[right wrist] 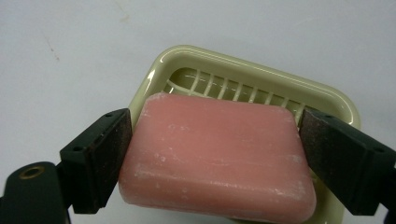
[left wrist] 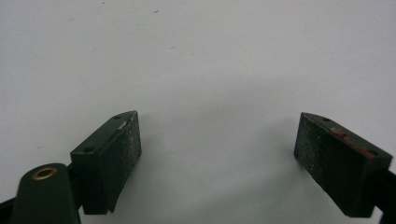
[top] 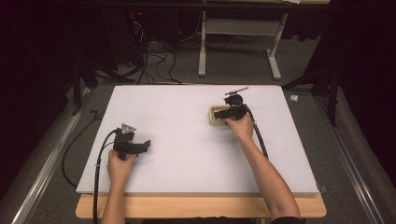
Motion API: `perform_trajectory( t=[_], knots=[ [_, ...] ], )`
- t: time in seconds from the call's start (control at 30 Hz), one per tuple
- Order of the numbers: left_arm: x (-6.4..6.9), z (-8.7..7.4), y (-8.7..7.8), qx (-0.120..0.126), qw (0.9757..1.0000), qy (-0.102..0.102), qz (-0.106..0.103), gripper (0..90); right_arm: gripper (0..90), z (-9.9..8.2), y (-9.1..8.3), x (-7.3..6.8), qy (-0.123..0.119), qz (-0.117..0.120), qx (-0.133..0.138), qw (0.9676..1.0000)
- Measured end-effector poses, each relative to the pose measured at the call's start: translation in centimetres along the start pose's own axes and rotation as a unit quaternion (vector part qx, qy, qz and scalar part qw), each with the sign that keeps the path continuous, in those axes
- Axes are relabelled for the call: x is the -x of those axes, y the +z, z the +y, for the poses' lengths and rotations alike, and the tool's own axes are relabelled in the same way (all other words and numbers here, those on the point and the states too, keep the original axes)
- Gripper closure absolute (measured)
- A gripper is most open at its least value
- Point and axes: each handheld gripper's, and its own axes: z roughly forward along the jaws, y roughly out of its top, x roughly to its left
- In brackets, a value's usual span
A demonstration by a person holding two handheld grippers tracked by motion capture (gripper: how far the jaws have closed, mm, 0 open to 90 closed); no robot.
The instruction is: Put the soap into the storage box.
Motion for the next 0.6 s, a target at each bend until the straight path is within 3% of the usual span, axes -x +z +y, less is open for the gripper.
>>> perform_trajectory(
  t=[0.6],
  knots=[
    [0.0, 0.0, 0.0, 0.0, 1.0, 0.001, 0.001, 15.2, 12.1, 0.0, -1.0, 0.1, -0.01, 0.005, 0.02, 0.9997]
  ],
)
